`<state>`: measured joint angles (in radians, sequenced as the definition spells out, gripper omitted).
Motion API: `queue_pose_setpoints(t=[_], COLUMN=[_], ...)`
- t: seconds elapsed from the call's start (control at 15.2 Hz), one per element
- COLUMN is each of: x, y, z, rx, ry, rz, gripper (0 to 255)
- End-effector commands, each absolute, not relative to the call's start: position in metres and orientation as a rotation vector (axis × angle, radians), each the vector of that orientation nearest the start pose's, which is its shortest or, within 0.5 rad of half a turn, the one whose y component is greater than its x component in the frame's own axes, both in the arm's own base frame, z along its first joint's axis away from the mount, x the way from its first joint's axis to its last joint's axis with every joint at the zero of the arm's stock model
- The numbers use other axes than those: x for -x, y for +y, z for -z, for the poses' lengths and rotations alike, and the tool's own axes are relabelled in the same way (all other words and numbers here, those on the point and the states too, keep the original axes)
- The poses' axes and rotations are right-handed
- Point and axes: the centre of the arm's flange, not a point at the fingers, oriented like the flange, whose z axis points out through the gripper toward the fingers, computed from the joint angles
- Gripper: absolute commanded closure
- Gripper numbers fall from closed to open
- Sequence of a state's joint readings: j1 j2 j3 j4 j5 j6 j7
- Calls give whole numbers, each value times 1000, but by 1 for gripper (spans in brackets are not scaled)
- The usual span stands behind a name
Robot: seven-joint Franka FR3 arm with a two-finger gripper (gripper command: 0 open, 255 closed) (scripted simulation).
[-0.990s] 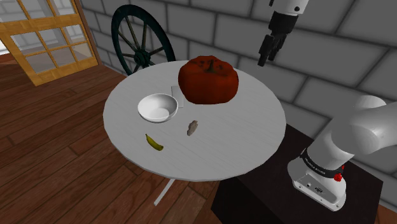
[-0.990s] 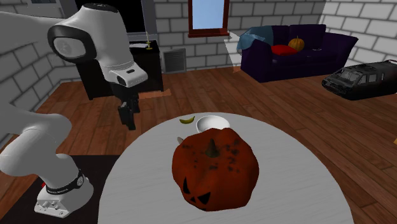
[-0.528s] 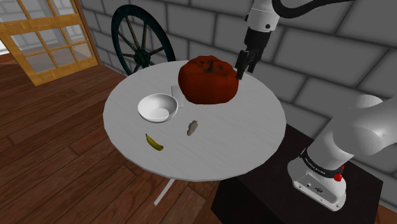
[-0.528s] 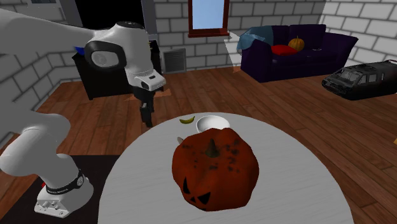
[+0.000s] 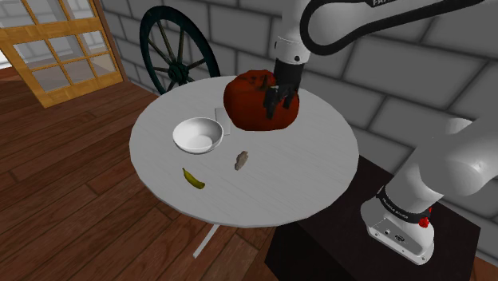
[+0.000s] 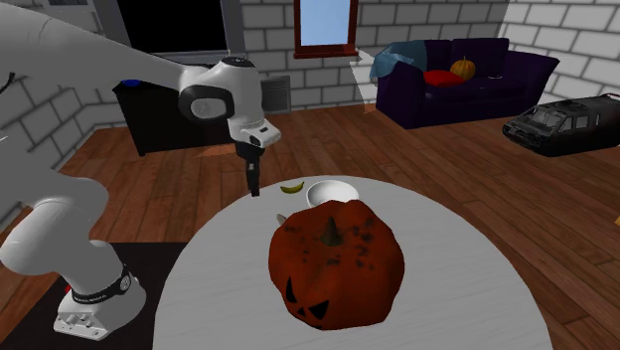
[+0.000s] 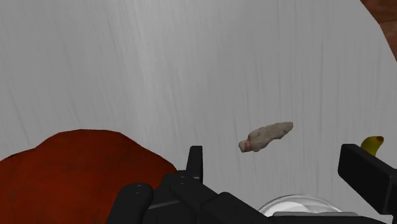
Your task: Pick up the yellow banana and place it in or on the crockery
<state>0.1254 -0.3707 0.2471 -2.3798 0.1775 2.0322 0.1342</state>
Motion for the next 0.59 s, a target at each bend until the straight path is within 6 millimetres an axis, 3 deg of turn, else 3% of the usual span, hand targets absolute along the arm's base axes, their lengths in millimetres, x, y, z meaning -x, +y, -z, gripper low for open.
queue_pose_setpoints(t=[0.0, 0.53], x=[-411, -445], y=[194, 278], z=[-445, -391], rx=[3057, 3047], ry=[-228, -257], rz=[-6, -27], gripper=[0, 0])
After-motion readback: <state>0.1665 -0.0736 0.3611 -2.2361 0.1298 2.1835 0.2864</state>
